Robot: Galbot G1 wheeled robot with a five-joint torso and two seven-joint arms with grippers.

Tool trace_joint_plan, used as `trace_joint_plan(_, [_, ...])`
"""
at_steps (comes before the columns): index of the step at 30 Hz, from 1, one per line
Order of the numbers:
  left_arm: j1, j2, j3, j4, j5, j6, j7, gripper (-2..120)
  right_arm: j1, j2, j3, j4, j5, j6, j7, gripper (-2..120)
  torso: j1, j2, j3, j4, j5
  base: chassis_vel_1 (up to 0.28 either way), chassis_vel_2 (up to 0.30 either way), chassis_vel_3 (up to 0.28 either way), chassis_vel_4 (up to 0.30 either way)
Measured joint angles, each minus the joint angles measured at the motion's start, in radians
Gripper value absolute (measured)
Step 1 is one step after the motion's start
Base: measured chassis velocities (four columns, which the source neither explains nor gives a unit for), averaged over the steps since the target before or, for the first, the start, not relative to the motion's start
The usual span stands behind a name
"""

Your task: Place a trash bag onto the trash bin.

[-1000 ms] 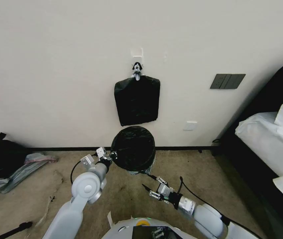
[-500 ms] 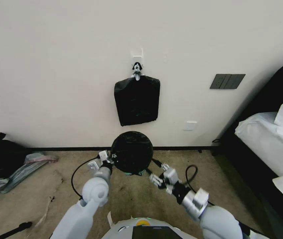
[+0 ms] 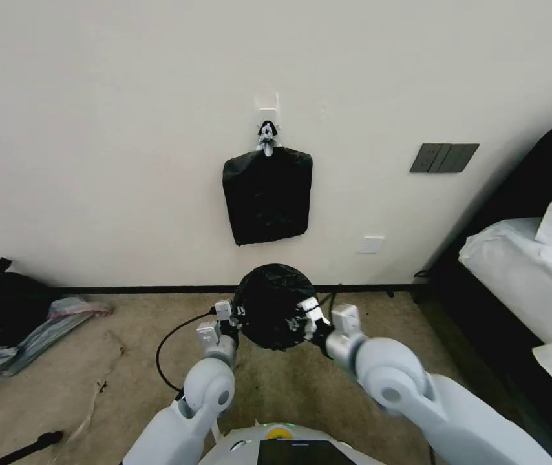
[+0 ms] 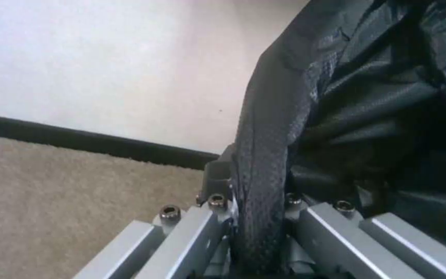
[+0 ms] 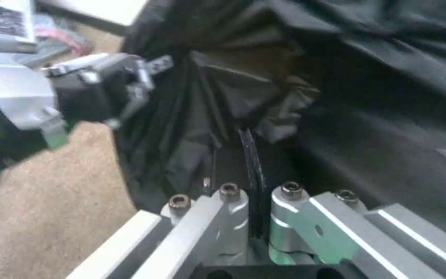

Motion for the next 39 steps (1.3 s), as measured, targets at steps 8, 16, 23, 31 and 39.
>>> trace_joint_plan(8, [-0.021, -0.014, 0.051, 0.044, 0.153, 0.007, -0.013, 1, 0.195, 0.095, -0.232, -0.155, -0.022, 0.001, 0.123, 0, 0.0, 0.0, 0.0, 0.0, 0.0001, 0.0, 0.0, 0.0, 0.0])
trace_joint_plan(16, [-0.022, -0.007, 0.074, 0.046, 0.203, 0.008, -0.002, 1, 0.283, 0.161, -0.359, -0.324, -0.118, 0.006, 0.133, 0, 0.0, 0.0, 0.0, 0.0, 0.0, 0.0, 0.0, 0.0, 0.0])
trace_joint_plan(23, [-0.001, 0.015, 0.053, 0.023, 0.193, 0.006, 0.015, 1, 0.34, 0.209, -0.416, -0.461, -0.188, 0.01, 0.119, 0, 0.0, 0.0, 0.0, -0.0001, 0.0, 0.0, 0.0, 0.0, 0.0])
trace_joint_plan(31, [0.006, 0.022, 0.035, 0.006, 0.181, -0.001, 0.018, 1, 0.389, 0.279, -0.465, -0.538, -0.202, 0.012, 0.124, 0, 0.0, 0.0, 0.0, 0.0001, 0.0001, 0.0, 0.0, 0.0, 0.0])
trace_joint_plan(39, [0.026, 0.034, 0.033, -0.03, 0.155, -0.008, 0.019, 1, 0.38, 0.304, -0.459, -0.597, -0.206, 0.014, 0.117, 0, 0.0, 0.0, 0.0, -0.0002, 0.0001, 0.0, 0.0, 0.0, 0.0])
